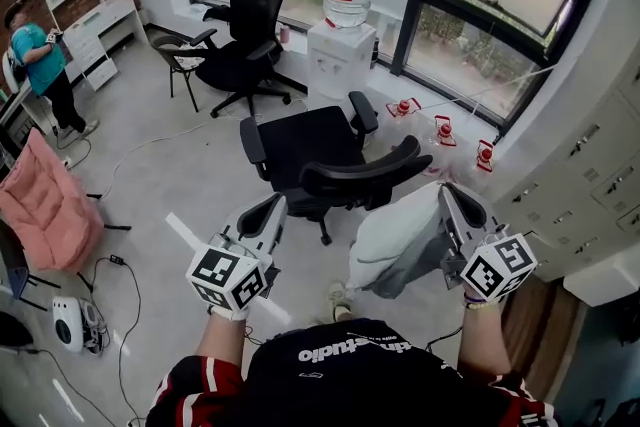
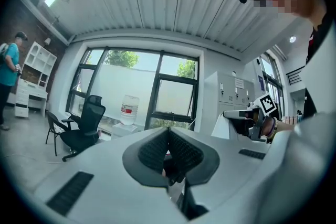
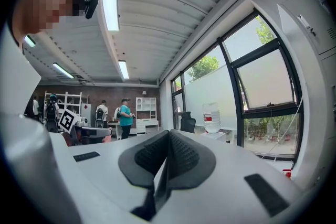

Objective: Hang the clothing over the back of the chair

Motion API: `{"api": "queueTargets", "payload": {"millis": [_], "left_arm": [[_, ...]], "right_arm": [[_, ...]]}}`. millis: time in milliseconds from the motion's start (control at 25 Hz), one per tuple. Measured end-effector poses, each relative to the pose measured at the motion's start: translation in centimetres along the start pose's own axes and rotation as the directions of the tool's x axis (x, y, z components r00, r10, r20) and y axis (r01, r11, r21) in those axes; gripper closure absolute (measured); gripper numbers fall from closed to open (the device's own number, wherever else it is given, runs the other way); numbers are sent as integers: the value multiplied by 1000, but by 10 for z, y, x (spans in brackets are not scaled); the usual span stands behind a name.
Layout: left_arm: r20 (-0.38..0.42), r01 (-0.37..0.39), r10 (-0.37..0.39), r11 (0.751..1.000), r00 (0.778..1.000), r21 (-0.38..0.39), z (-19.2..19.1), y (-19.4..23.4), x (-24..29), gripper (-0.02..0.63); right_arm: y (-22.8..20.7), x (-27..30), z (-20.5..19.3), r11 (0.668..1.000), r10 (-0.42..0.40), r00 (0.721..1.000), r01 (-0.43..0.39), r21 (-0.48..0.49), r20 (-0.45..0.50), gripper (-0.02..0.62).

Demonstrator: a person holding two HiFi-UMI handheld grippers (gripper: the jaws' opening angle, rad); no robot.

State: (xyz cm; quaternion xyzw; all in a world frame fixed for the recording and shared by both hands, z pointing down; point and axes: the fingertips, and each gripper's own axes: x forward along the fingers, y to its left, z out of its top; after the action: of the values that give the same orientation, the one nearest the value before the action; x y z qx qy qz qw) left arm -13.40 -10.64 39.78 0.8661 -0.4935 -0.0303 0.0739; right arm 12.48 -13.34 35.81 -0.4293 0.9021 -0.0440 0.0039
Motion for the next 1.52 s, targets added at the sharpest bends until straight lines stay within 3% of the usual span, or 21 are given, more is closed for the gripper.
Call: {"api": "queueTargets", "payload": {"millis": [680, 880, 1520], "left_arm": [[9, -4, 4, 1000, 1000, 17, 27, 30, 74, 583], [12, -21, 21, 1000, 1000, 20, 26, 36, 86, 583], [10, -208, 208, 975, 978, 81, 29, 97, 142, 583]], "right_arm": [[-33, 84, 18, 986, 160, 986, -162, -43, -55, 574], [-42, 103, 18, 985, 172, 985, -172, -21, -28, 574], [-84, 180, 4, 989, 140, 990, -140, 38, 5, 574]]}}
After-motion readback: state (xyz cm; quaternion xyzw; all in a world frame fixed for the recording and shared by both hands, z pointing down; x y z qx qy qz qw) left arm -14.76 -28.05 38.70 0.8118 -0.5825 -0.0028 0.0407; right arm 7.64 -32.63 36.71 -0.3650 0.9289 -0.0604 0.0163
